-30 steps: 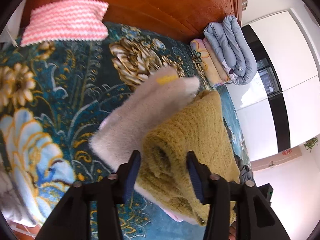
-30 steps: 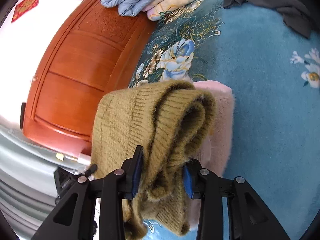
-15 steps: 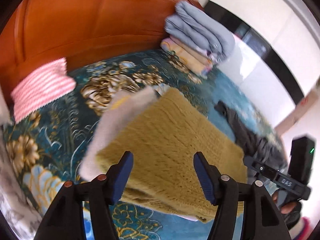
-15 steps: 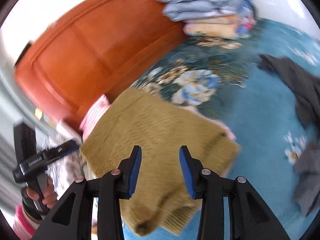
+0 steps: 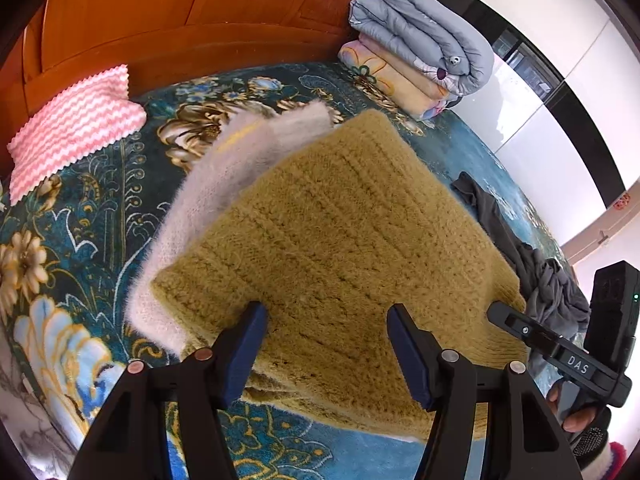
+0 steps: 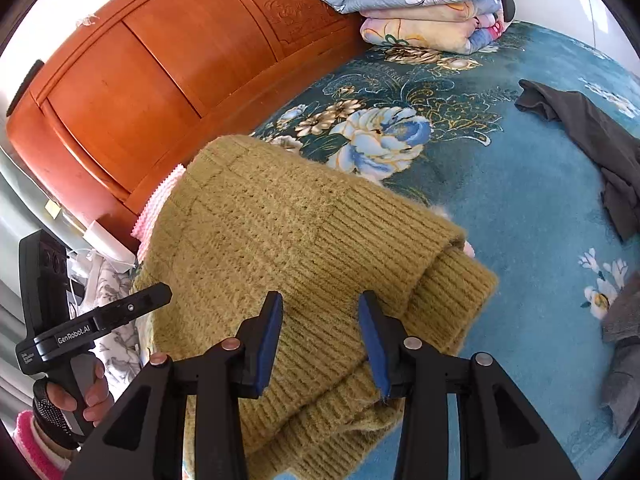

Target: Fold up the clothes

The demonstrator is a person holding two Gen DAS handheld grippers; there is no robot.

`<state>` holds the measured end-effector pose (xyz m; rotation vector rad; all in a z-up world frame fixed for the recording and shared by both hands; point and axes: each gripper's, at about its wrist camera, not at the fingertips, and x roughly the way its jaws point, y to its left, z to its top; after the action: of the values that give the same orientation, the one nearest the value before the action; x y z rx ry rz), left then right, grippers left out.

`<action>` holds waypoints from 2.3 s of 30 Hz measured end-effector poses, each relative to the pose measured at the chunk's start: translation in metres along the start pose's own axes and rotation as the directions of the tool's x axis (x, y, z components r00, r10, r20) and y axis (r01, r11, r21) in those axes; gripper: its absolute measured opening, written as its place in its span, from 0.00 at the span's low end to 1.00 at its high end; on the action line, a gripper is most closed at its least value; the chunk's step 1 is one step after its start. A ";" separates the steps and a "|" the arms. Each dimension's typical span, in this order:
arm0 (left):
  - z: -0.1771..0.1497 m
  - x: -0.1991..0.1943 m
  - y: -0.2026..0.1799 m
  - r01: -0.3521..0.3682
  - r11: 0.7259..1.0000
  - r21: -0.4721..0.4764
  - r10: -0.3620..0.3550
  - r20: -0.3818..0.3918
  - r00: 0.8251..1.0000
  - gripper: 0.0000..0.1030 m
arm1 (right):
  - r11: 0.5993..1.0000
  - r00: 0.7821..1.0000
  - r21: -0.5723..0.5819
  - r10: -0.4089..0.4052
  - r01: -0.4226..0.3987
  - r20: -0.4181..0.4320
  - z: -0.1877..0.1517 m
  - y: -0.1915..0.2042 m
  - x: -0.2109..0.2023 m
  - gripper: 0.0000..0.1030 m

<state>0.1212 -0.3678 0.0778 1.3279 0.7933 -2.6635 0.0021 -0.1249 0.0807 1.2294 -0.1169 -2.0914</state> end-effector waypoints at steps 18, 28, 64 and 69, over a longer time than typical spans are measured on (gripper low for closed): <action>-0.101 -0.026 -0.046 0.081 0.993 -0.091 -0.077 0.049 0.996 0.76 | 0.999 0.999 0.032 -0.035 0.036 -0.017 -0.072 -0.013 -0.038 0.56; -0.159 -0.009 -0.046 0.046 0.982 -0.185 -0.042 0.031 0.999 1.00 | 0.998 0.991 -0.003 -0.069 0.069 -0.117 -0.103 -0.013 -0.019 0.65; -0.170 0.025 -0.082 -0.252 0.967 -0.035 0.254 0.096 0.962 1.00 | 0.958 0.965 -0.121 -0.260 0.260 0.017 -0.126 -0.014 -0.025 1.00; -0.179 0.021 -0.087 -0.284 0.959 0.016 0.280 0.134 0.951 1.00 | 0.950 0.960 -0.133 -0.277 0.281 0.051 -0.129 -0.011 -0.024 1.00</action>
<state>0.2147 -0.2046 0.0090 1.1596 0.5001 -2.5149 0.1062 -0.0692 0.0237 1.1843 0.1981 -2.3172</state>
